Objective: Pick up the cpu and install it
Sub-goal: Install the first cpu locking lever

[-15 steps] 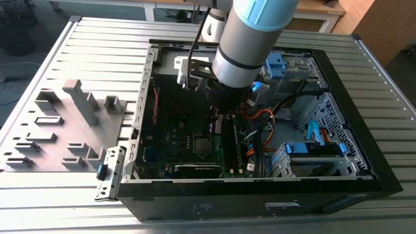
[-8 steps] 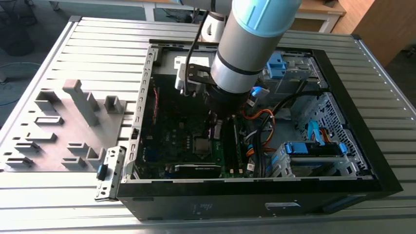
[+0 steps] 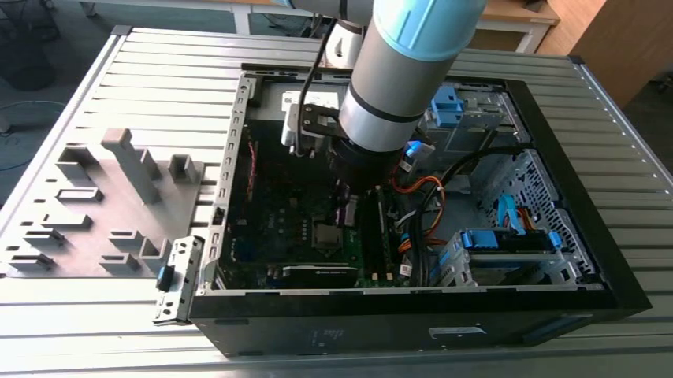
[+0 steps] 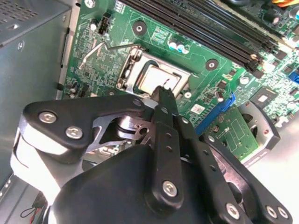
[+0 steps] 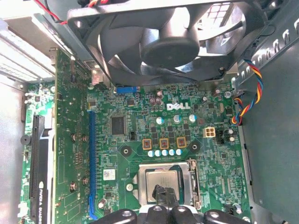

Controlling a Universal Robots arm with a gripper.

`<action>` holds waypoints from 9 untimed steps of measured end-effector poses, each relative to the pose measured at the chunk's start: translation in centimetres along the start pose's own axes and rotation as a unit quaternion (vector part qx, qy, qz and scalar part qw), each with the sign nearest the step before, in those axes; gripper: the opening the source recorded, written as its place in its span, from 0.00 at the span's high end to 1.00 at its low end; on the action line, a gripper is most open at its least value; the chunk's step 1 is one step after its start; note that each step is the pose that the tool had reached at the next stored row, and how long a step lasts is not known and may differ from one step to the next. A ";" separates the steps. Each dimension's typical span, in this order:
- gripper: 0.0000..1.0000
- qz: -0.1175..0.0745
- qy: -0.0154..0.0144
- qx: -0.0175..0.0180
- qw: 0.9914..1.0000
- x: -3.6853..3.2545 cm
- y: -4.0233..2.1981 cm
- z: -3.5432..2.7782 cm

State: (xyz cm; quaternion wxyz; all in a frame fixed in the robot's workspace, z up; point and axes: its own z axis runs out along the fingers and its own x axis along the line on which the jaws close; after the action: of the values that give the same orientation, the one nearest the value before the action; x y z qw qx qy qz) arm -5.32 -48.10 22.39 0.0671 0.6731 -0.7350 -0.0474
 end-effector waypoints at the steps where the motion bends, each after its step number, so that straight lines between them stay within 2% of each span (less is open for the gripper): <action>1: 0.89 0.000 0.000 0.000 1.000 0.00 0.00 0.00; 9: 0.89 0.000 0.000 0.000 1.000 0.01 0.02 -0.03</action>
State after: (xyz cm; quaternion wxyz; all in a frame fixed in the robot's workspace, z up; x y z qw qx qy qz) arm -5.33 -48.11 22.41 0.0670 0.6731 -0.7350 -0.0475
